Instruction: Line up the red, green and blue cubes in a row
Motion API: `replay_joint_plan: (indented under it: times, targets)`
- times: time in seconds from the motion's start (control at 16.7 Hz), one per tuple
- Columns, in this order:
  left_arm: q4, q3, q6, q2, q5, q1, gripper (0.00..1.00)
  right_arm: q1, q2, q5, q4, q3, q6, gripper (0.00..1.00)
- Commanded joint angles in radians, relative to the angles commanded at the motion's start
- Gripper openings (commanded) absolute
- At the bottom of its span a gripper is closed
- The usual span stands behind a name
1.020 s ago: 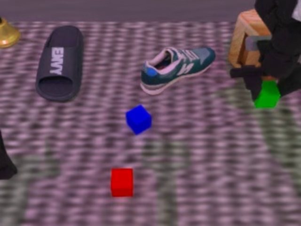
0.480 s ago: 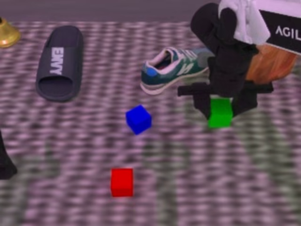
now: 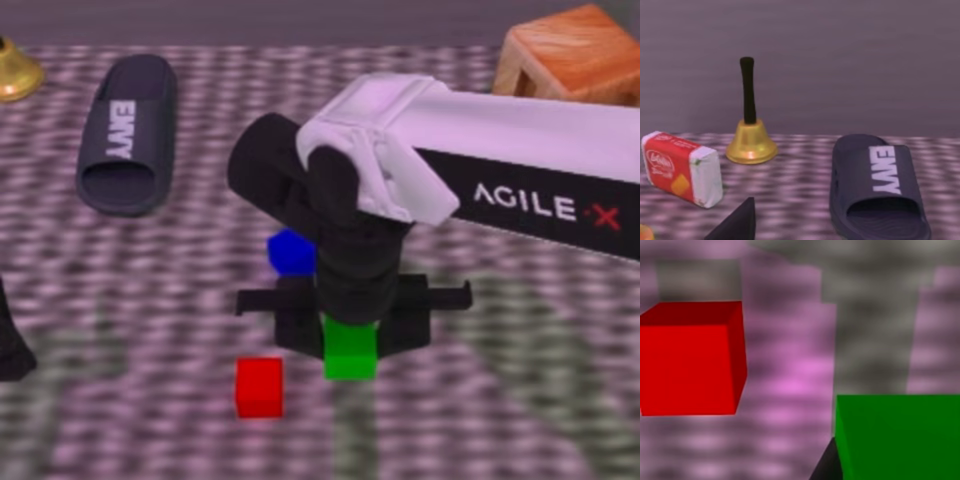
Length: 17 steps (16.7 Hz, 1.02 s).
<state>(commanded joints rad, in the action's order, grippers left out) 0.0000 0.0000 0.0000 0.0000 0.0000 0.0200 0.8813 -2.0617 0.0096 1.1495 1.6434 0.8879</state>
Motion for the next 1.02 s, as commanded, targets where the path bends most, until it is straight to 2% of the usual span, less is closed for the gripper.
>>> replay_joint_plan:
  times: [0.42,0.78,1.02]
  targets:
    - [0.000,0.000,0.000,0.000,0.000,0.000,1.00,0.007,-0.004,-0.001,-0.019,-0.014,0.010,0.00]
    - [0.000,0.000,0.000,0.000,0.000,0.000,1.00,0.010,-0.063,0.000,-0.217,-0.145,0.013,0.00]
    - [0.000,0.000,0.000,0.000,0.000,0.000,1.00,0.012,-0.076,0.001,-0.247,-0.168,0.013,0.00]
